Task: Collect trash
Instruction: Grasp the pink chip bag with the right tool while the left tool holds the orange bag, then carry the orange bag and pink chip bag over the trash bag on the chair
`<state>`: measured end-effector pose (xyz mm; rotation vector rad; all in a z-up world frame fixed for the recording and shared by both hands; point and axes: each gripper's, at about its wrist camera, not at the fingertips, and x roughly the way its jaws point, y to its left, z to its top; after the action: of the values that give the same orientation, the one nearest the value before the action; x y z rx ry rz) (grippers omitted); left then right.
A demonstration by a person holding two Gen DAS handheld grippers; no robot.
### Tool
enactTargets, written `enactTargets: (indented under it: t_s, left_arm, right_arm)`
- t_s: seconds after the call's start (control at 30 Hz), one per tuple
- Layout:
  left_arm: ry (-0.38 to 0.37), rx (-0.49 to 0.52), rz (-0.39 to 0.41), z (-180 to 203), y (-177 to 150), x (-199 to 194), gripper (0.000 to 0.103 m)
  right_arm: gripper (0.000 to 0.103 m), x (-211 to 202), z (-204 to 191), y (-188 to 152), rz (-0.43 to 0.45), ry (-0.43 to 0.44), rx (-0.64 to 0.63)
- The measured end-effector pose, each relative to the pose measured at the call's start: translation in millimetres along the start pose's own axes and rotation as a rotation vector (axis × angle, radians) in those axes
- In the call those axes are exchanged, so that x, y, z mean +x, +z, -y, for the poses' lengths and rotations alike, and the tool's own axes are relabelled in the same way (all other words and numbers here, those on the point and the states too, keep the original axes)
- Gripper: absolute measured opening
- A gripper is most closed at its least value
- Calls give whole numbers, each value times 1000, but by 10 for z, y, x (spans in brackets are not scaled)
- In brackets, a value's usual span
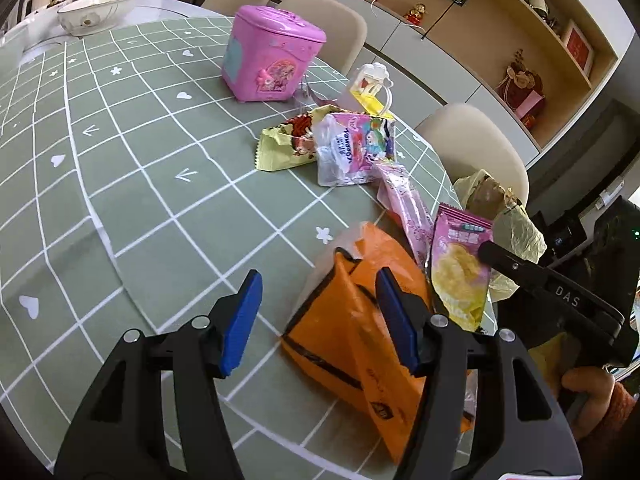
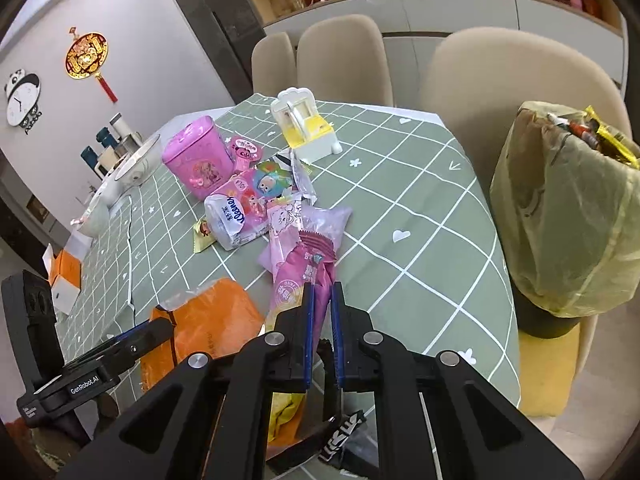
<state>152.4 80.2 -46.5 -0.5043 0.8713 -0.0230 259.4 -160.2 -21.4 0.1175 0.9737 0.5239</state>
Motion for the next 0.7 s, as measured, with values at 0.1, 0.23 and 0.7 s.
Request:
enactTargets:
  t_s: [0.1,0.23,0.7]
  left_arm:
    - [-10,-42,-16,41,3,54,56]
    - [29,-69,-24,168,-5,65,56]
    - [140,-44,-126,613,39,366,24]
  right_arm:
    - [10,-9,60,122,11,32,-17]
    - [10,2,99,299,12,79,-55]
    - [10,-197,126,560,29,126,-168]
